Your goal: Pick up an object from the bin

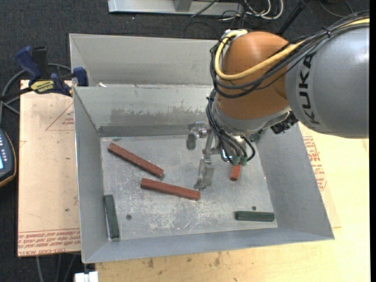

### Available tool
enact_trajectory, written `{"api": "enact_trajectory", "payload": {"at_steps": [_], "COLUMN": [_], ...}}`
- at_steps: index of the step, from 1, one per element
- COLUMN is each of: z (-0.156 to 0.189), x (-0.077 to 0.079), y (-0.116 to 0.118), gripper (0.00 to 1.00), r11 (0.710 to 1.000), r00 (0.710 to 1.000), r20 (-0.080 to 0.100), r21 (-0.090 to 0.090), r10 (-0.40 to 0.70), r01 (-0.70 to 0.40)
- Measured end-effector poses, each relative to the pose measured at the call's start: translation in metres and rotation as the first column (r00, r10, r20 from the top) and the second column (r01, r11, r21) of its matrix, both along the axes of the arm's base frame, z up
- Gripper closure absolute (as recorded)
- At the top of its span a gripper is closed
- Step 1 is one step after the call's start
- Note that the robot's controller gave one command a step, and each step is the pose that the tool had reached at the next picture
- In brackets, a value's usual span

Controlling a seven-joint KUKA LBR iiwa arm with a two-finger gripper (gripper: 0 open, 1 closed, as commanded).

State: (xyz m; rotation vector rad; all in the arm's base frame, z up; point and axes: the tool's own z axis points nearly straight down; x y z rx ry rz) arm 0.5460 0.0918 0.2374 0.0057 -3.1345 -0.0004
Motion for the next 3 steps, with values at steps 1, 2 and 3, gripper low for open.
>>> {"api": "enact_trajectory", "payload": {"at_steps": [1, 2, 3], "z": [-0.161, -0.157, -0.022], "x": [-0.001, 0.001, -0.025], "y": [0.034, 0.033, 0.041], "gripper": [0.0, 1.0, 1.0], "r11": [0.998, 0.998, 0.813], "r00": [0.998, 0.998, 0.812], "r20": [0.003, 0.008, 0.013], "r21": [0.001, 0.001, -0.001], "r10": [0.07, 0.068, 0.583], "r01": [-0.07, -0.068, -0.583]}}
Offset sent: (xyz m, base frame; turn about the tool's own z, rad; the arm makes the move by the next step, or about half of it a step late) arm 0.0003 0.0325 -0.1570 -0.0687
